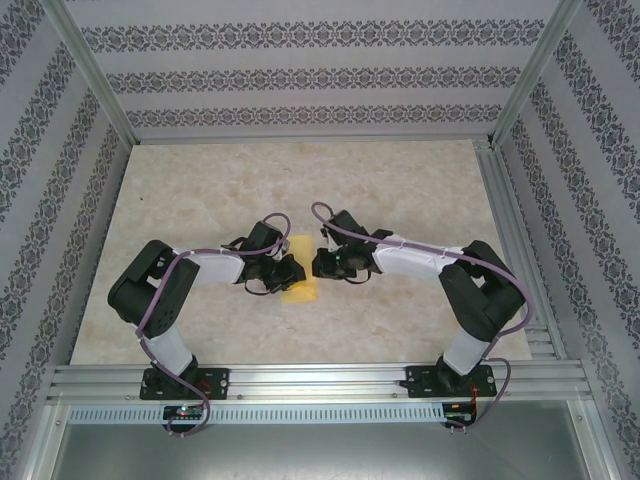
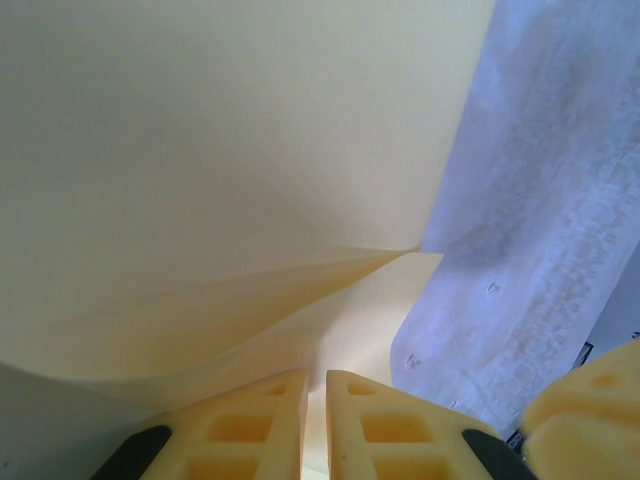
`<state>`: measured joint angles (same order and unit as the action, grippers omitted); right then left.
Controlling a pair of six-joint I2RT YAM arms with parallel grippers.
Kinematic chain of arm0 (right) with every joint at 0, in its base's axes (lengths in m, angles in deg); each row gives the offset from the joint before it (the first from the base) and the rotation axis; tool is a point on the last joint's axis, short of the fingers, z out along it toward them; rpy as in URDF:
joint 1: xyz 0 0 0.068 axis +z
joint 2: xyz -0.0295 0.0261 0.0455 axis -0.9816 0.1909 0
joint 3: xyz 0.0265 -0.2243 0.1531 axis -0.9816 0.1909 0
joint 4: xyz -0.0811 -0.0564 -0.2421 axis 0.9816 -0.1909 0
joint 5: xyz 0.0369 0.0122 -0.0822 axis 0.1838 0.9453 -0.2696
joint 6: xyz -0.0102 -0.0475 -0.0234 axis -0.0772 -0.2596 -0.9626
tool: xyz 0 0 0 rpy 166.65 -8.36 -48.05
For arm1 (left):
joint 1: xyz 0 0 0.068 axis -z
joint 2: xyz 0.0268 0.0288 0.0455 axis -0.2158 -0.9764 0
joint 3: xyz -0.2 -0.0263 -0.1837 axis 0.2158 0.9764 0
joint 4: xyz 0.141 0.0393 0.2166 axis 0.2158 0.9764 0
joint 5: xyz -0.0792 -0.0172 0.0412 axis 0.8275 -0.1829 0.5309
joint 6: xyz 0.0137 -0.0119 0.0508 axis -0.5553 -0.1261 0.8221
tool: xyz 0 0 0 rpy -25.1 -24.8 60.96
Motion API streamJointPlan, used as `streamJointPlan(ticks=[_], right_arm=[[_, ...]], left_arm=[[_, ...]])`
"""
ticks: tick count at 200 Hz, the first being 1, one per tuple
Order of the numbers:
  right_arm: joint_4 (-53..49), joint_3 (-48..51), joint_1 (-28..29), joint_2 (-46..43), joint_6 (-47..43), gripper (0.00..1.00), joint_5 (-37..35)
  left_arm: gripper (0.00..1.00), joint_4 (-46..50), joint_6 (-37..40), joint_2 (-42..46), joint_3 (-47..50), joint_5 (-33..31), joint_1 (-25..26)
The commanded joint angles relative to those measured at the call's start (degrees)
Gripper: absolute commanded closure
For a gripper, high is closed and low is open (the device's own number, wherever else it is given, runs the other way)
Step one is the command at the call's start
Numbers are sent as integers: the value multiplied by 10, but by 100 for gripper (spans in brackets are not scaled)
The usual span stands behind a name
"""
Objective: Fold a paper plane with a square sheet of paper (pick it up from the middle)
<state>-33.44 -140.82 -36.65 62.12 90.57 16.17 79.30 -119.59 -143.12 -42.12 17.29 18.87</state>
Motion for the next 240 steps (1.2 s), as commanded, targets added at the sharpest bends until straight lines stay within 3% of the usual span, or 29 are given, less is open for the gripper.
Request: streamJointPlan(ticks=[1, 53, 240], right_arm=[[22, 18, 22, -23, 17, 86, 30], [28, 16, 48, -2, 25, 88, 35], [-12, 14, 42, 43, 19, 90, -22]], left_arm=[[85, 31, -7, -1, -1, -42, 6], [85, 19, -18, -4, -2, -37, 7], [85, 14, -29, 5, 5, -44, 6]])
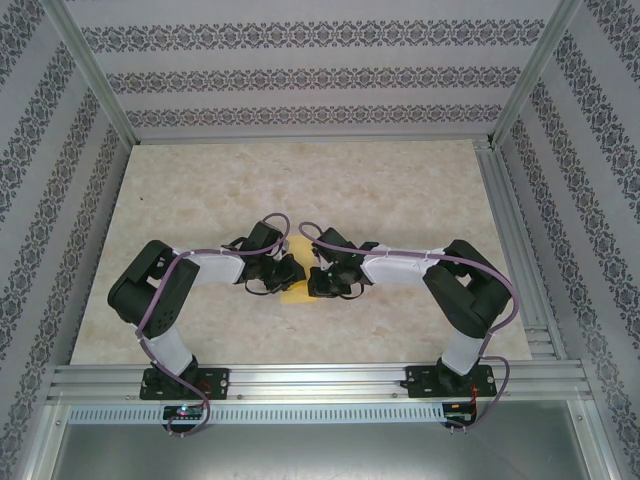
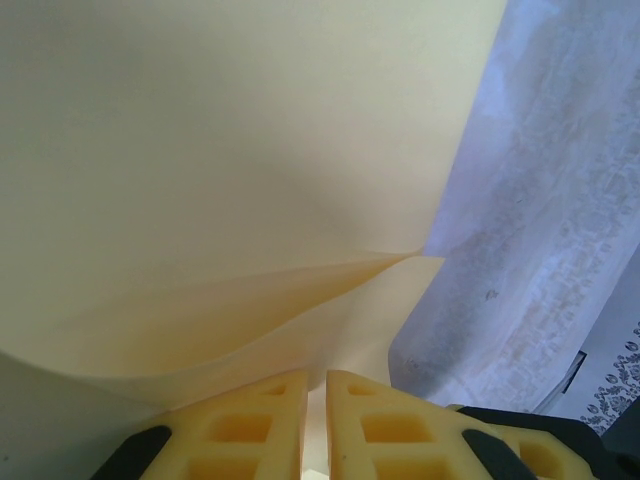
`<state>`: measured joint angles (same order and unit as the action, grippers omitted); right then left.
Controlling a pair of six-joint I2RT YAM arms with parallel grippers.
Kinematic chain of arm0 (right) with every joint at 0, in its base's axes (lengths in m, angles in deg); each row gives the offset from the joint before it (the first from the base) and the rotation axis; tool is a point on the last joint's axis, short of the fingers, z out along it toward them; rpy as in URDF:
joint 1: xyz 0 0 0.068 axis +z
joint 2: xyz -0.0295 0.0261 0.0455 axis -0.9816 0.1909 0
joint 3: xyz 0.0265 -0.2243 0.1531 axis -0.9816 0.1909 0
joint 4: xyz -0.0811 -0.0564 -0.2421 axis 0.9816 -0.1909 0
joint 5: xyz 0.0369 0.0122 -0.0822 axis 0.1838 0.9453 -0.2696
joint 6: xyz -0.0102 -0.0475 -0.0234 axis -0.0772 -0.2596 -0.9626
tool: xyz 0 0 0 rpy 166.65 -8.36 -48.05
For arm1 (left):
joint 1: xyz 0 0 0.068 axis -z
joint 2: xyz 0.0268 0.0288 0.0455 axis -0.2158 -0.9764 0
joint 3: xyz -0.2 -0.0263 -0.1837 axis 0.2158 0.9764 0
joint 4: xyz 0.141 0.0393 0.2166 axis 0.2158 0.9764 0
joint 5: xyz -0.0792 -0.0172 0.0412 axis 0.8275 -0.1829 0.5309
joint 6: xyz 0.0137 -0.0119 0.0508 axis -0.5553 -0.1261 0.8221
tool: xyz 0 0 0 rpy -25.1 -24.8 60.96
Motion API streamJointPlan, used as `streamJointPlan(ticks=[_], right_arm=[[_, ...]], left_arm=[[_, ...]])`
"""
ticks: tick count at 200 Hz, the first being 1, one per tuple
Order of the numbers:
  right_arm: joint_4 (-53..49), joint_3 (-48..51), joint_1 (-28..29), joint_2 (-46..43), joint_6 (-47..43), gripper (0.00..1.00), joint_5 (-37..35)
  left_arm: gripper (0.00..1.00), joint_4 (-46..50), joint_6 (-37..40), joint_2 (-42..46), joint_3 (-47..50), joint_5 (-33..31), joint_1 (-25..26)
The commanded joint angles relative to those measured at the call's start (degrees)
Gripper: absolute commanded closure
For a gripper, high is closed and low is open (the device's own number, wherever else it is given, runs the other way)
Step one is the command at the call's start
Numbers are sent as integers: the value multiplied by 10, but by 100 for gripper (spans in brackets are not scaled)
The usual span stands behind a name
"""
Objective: Fold a paper plane with a square sheet of paper (pick it up from the middle)
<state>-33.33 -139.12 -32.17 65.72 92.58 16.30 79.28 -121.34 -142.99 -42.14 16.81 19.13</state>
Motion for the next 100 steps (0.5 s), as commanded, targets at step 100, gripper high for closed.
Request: streamJointPlan(ticks=[100], right_arm=[[-17, 2, -3, -51, -8, 76, -59]], left_arm=[[85, 15, -10, 3, 4, -40, 3]])
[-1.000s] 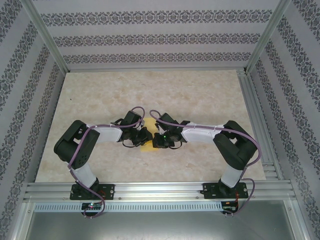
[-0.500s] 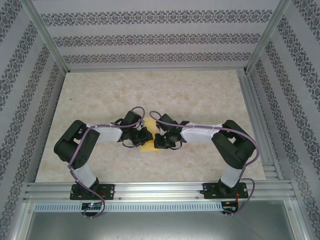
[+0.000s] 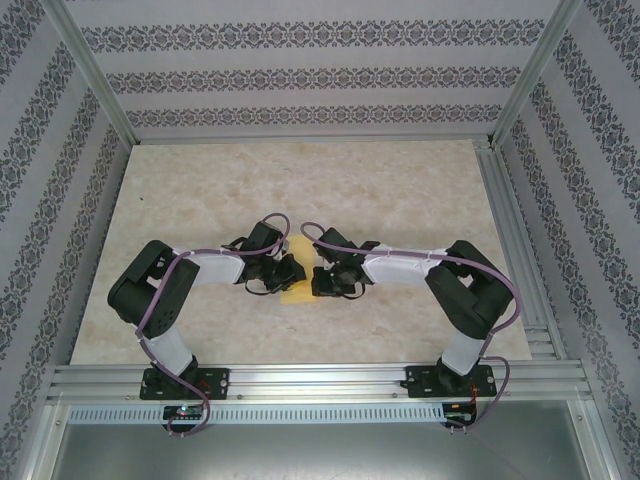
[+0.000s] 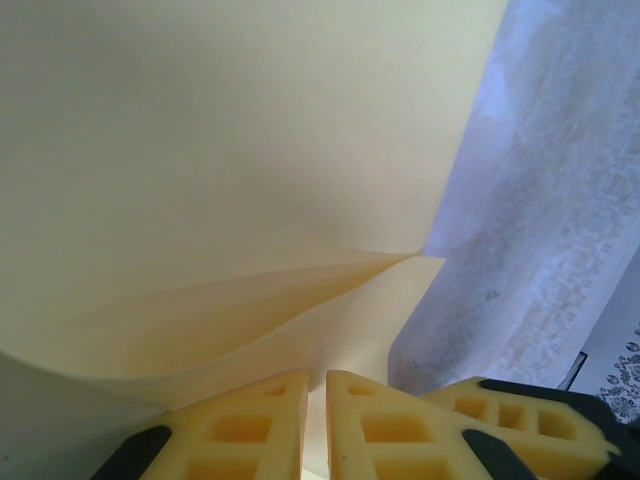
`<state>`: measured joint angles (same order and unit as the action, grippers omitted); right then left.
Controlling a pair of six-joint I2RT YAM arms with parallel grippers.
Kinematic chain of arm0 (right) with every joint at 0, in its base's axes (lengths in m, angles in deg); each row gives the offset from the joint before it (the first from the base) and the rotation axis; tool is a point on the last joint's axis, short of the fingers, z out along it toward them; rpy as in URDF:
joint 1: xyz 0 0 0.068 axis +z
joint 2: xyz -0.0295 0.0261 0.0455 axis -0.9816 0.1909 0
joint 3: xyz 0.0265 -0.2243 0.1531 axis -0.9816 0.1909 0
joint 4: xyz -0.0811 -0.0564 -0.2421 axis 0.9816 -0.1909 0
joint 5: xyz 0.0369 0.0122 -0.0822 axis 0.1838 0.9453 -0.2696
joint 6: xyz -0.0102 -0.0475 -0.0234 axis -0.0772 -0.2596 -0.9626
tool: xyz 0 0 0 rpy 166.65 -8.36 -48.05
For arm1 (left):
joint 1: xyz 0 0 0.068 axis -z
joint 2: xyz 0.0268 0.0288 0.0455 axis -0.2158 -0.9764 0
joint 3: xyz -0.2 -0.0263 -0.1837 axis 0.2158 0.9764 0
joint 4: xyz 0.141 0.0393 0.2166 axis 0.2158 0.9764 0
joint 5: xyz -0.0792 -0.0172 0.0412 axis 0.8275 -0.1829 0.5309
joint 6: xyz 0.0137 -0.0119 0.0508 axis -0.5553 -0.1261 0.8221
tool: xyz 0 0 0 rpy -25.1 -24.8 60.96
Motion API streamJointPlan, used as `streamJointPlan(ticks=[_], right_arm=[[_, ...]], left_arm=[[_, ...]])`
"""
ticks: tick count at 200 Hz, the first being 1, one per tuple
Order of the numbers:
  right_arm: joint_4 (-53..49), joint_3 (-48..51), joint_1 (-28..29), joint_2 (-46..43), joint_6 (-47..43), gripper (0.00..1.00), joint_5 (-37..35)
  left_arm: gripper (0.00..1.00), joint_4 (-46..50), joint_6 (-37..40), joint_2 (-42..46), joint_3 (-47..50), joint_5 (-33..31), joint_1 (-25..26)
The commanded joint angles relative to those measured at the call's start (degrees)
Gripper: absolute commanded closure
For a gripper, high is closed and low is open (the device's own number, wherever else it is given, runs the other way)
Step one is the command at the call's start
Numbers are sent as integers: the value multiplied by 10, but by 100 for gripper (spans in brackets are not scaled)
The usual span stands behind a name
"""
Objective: Fold a paper plane with a square sheet of paper (pick it up from the middle)
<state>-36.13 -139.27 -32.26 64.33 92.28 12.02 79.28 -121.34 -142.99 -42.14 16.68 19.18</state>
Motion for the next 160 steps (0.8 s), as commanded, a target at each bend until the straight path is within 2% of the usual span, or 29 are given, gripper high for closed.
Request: streamJointPlan(ticks=[1, 22, 59, 122, 160], right_arm=[[13, 4, -2, -38, -5, 76, -15], [34, 12, -4, -34, 0, 72, 6], [57, 16, -6, -21, 6, 72, 29], [56, 43, -18, -56, 18, 75, 0], [86, 52, -24, -58, 20, 73, 32]], left_arm=[[85, 16, -10, 3, 4, -39, 4], [85, 14, -10, 2, 4, -38, 3], [85, 16, -10, 4, 4, -38, 3], [85, 16, -10, 4, 3, -38, 3], [85, 17, -9, 4, 2, -39, 4]])
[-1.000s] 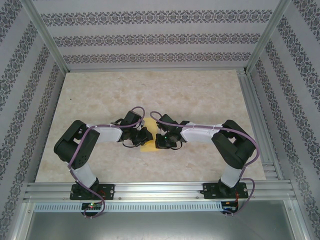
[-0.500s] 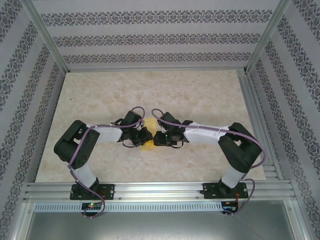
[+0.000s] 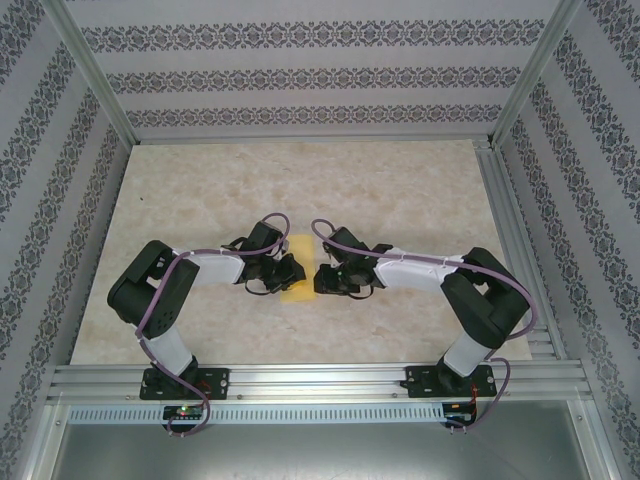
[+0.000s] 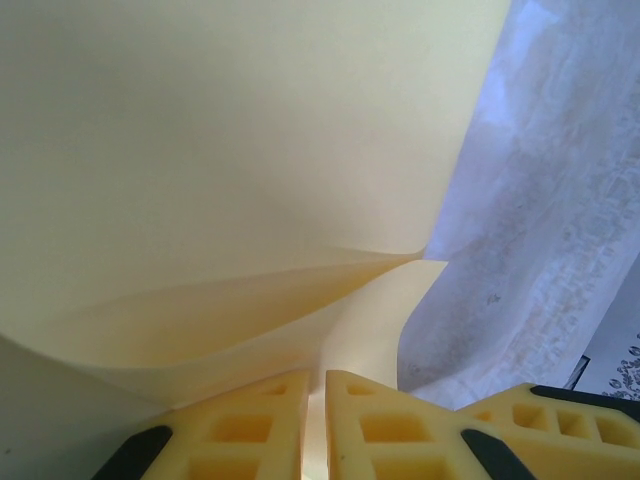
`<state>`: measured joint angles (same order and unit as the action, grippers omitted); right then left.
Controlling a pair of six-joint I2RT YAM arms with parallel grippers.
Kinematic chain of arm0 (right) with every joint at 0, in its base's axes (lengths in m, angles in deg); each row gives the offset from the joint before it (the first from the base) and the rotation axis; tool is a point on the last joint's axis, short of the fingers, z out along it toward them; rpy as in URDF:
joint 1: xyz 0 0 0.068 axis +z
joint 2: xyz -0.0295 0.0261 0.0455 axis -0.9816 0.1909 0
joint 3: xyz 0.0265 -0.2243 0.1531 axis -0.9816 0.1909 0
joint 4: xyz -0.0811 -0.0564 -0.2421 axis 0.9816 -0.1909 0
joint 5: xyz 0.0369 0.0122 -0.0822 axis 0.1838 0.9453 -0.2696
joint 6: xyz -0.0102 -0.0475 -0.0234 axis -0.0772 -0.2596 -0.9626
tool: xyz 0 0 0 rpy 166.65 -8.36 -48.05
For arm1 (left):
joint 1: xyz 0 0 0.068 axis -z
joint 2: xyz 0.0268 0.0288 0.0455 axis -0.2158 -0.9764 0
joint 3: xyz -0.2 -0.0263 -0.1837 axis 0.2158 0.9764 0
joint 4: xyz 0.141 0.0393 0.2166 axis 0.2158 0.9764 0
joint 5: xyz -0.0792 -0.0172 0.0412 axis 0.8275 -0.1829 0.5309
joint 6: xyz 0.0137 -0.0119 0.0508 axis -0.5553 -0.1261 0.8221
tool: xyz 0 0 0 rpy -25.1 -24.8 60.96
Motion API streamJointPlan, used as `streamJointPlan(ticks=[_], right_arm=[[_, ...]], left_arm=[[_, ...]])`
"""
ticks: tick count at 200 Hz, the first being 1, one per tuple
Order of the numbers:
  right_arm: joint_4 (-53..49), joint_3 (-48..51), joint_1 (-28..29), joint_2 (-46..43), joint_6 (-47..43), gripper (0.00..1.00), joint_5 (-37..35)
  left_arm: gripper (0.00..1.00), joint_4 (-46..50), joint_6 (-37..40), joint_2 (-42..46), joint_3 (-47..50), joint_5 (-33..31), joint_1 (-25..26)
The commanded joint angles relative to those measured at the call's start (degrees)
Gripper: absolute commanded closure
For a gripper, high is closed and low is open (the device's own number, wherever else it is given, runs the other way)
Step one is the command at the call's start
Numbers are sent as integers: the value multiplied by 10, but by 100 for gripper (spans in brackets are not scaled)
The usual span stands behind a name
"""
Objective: Fold a paper plane with a square sheet of paper (pick it up from the middle)
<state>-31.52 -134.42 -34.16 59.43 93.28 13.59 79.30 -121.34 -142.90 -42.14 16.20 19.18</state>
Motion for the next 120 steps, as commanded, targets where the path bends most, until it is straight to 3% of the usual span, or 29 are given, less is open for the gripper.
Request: streamJointPlan(ticks=[1, 59, 120], right_arm=[[41, 4, -5, -8, 10, 73, 17], [69, -11, 0, 32, 10, 71, 62], [77, -12, 1, 51, 9, 80, 74]], left_arm=[[85, 17, -9, 3, 3, -34, 3], [85, 20, -8, 5, 1, -34, 3], [85, 22, -6, 5, -1, -33, 3]])
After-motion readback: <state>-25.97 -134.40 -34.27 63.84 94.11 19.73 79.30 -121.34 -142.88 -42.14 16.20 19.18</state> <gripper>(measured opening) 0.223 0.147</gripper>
